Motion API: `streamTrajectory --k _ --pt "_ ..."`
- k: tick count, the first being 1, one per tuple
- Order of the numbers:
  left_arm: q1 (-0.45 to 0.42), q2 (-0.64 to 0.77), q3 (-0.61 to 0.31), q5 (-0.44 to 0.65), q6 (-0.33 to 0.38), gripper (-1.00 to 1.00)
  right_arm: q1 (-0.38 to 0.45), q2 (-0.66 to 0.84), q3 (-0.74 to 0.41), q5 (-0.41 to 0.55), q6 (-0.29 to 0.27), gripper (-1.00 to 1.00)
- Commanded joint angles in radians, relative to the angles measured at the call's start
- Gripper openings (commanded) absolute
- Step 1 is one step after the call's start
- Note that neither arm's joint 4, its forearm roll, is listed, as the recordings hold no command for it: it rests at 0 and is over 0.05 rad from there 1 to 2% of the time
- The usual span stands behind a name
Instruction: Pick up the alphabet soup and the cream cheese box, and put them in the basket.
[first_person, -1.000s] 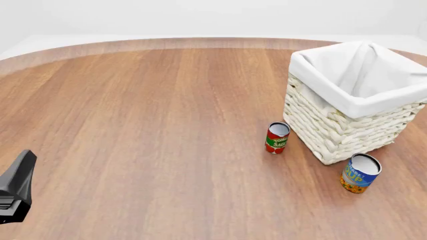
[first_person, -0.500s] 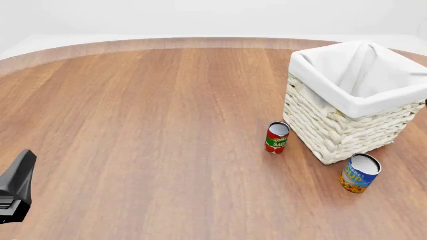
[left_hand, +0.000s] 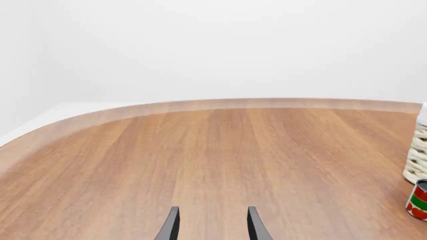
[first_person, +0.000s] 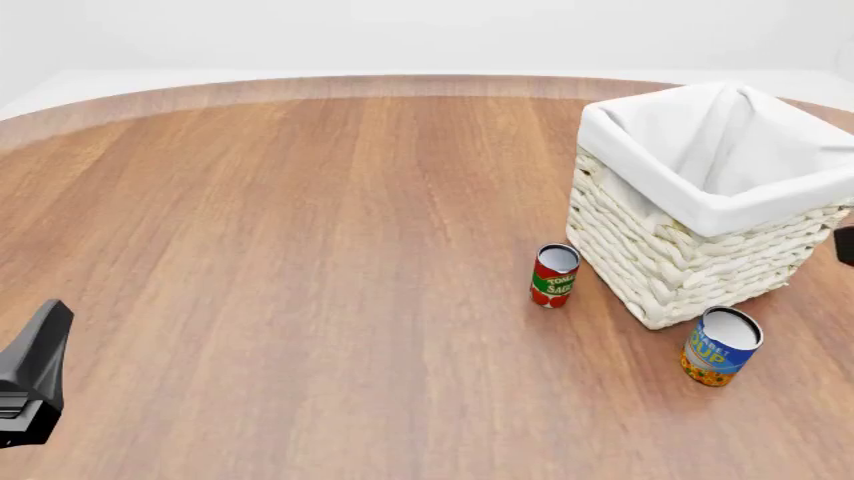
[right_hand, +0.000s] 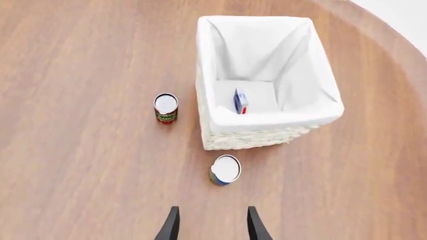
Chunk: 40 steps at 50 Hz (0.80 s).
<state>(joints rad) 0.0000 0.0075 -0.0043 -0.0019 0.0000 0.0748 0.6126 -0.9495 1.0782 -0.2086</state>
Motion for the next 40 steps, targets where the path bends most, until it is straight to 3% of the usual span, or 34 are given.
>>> streamTrajectory --k 1,22,40 --pt "0.000 0.000 0.000 0.000 0.000 1.00 0.005 -0.043 0.076 -0.022 0.015 1.00" --pt "0.000 0.000 0.000 0.000 0.000 1.00 0.007 -0.131 0.196 -0.076 0.053 1.00" --pt "0.000 0.000 0.000 0.000 0.000 1.00 -0.021 -0.150 0.305 -0.135 0.053 1.00"
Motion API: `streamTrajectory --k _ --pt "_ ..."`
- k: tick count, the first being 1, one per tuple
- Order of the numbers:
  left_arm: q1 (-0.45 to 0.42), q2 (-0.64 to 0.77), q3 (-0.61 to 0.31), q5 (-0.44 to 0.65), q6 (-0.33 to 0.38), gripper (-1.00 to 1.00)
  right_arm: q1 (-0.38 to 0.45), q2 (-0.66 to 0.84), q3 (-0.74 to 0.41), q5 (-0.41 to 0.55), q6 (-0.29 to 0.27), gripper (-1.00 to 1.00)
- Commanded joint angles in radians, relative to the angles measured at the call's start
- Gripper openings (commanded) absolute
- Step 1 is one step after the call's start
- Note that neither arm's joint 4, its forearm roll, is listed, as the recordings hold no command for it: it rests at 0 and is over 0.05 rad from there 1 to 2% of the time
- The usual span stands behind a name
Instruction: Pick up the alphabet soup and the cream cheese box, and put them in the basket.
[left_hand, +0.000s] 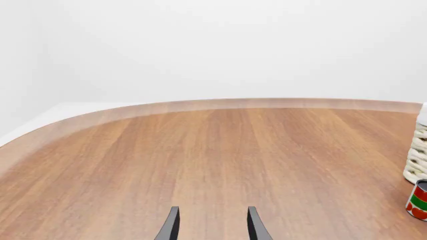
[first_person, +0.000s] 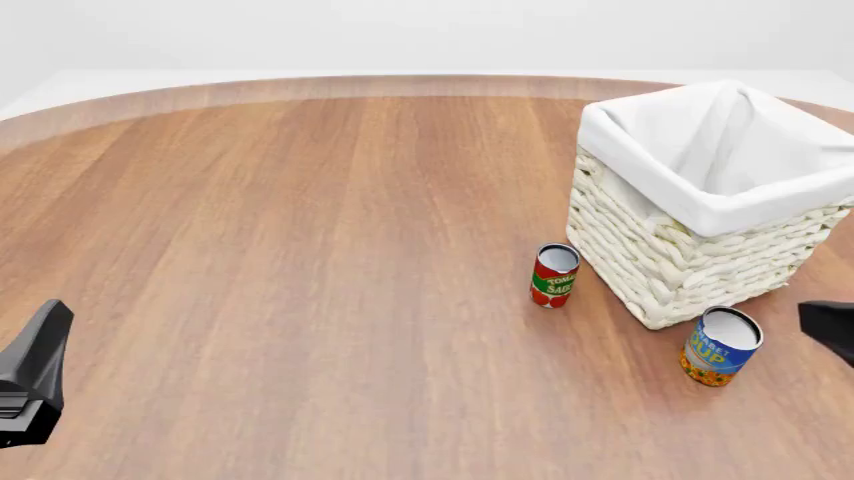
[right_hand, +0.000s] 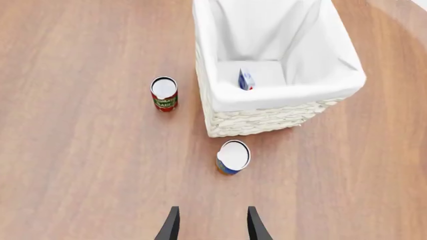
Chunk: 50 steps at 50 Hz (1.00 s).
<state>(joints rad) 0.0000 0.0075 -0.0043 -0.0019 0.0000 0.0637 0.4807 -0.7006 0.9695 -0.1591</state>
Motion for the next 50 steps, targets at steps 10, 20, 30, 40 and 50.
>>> streamTrajectory --k 10,20,30,40,50 --pt "0.000 0.000 0.000 0.000 0.000 1.00 -0.018 -0.019 0.056 -0.010 0.010 1.00" --pt "0.000 0.000 0.000 0.000 0.000 1.00 -0.019 -0.056 0.162 -0.057 0.020 1.00" --pt "0.000 0.000 0.000 0.000 0.000 1.00 -0.027 -0.058 0.202 -0.079 0.027 1.00" --pt "0.000 0.000 0.000 0.000 0.000 1.00 -0.041 -0.041 0.246 -0.125 0.026 1.00" --pt "0.000 0.000 0.000 0.000 0.000 1.00 -0.057 -0.013 0.286 -0.180 0.030 1.00"
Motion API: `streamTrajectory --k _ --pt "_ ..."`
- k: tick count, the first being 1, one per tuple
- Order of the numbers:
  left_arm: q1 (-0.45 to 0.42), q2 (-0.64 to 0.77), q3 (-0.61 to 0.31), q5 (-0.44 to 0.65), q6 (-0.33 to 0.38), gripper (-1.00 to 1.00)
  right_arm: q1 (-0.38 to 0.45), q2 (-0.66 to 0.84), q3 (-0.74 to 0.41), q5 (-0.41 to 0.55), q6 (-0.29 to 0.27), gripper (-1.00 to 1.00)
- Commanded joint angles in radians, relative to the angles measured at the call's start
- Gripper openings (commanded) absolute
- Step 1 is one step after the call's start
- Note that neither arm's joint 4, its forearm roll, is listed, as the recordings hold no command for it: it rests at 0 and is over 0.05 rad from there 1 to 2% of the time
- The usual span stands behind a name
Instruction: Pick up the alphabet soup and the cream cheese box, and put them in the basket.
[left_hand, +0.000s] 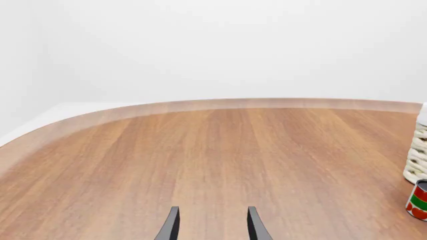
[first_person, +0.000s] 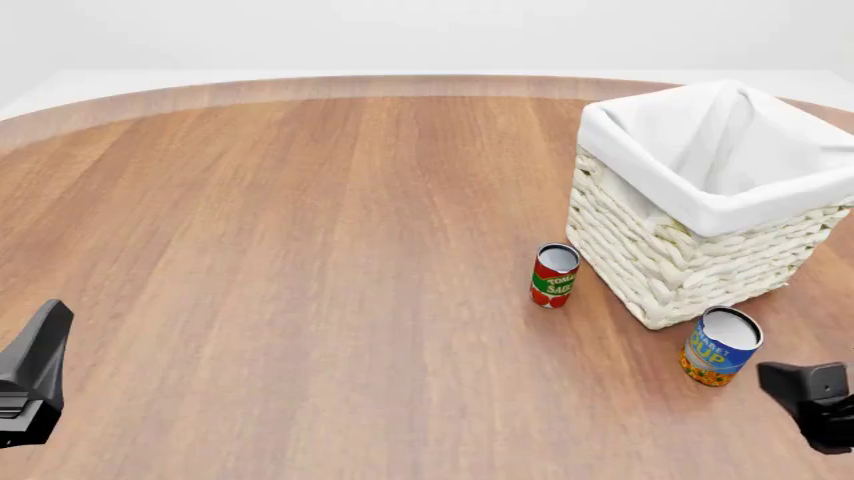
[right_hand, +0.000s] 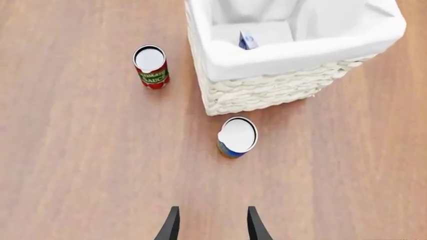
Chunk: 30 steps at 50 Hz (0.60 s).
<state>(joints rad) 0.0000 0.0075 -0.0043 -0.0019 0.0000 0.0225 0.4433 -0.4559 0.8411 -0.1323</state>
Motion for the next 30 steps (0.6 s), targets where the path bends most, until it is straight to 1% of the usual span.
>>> streamTrajectory --k 1,10,11,12,13,14,17,30 --pt "0.000 0.000 0.000 0.000 0.000 1.00 -0.019 0.030 0.043 -0.059 0.002 1.00" --pt "0.000 0.000 0.000 0.000 0.000 1.00 -0.059 0.114 0.085 -0.172 -0.006 1.00" --pt "0.000 0.000 0.000 0.000 0.000 1.00 -0.060 0.117 0.085 -0.173 -0.004 1.00" --pt "0.000 0.000 0.000 0.000 0.000 1.00 -0.063 0.114 0.060 -0.146 -0.006 1.00" --pt "0.000 0.000 0.000 0.000 0.000 1.00 -0.070 0.125 0.053 -0.149 -0.008 1.00" --pt "0.000 0.000 0.000 0.000 0.000 1.00 -0.072 0.136 0.084 -0.190 -0.008 1.00" --pt "0.000 0.000 0.000 0.000 0.000 1.00 -0.077 0.146 0.102 -0.213 -0.007 1.00" --pt "0.000 0.000 0.000 0.000 0.000 1.00 -0.086 0.157 0.127 -0.233 -0.011 1.00"
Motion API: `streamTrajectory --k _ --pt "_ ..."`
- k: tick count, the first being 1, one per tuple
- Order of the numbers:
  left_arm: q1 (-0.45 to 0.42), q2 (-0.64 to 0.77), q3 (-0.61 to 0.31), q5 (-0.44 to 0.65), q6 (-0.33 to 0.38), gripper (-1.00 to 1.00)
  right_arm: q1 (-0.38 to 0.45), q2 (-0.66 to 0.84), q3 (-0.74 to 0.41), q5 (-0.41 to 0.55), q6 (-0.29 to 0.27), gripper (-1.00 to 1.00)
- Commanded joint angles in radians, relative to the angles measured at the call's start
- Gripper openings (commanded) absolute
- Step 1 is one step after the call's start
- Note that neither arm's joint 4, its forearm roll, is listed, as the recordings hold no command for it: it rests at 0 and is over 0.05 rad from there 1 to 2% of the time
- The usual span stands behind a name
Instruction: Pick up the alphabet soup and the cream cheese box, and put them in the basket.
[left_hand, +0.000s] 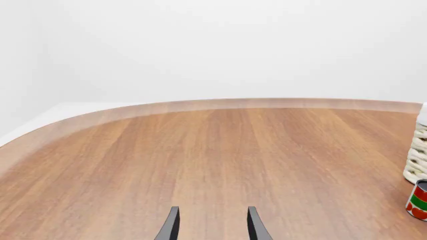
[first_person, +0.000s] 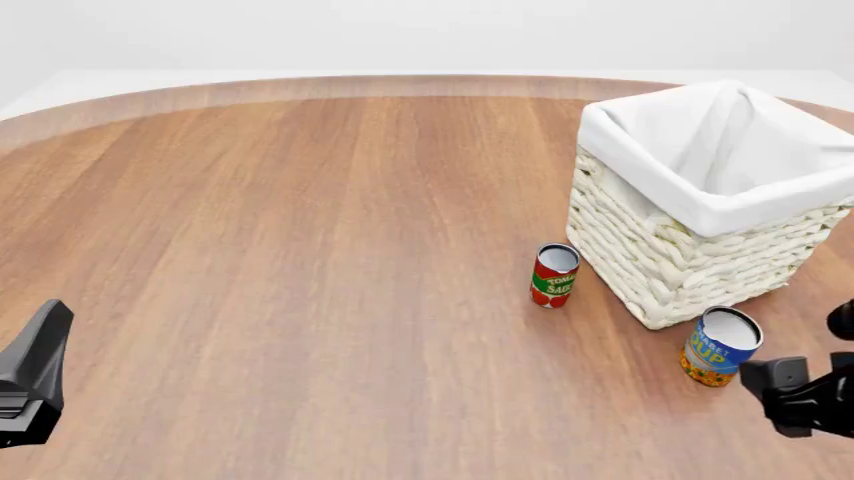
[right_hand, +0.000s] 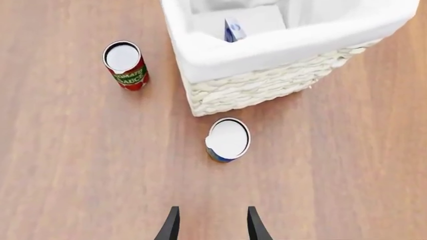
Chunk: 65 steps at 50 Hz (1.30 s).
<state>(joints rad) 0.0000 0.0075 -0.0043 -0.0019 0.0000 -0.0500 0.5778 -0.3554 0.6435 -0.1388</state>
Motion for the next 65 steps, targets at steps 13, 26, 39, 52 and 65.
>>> streamTrajectory --k 13,26,39,52,65 --pt "0.000 0.000 0.000 0.000 0.000 1.00 -0.033 0.058 0.043 -0.082 -0.006 1.00" --pt "0.000 0.000 0.000 0.000 0.000 1.00 -0.075 0.170 0.043 -0.190 -0.026 1.00" --pt "0.000 0.000 0.000 0.000 0.000 1.00 -0.085 0.236 0.063 -0.261 -0.042 1.00" --pt "0.000 0.000 0.000 0.000 0.000 1.00 -0.094 0.290 0.061 -0.307 -0.053 1.00" --pt "0.000 0.000 0.000 0.000 0.000 1.00 -0.087 0.326 0.076 -0.346 -0.057 1.00"
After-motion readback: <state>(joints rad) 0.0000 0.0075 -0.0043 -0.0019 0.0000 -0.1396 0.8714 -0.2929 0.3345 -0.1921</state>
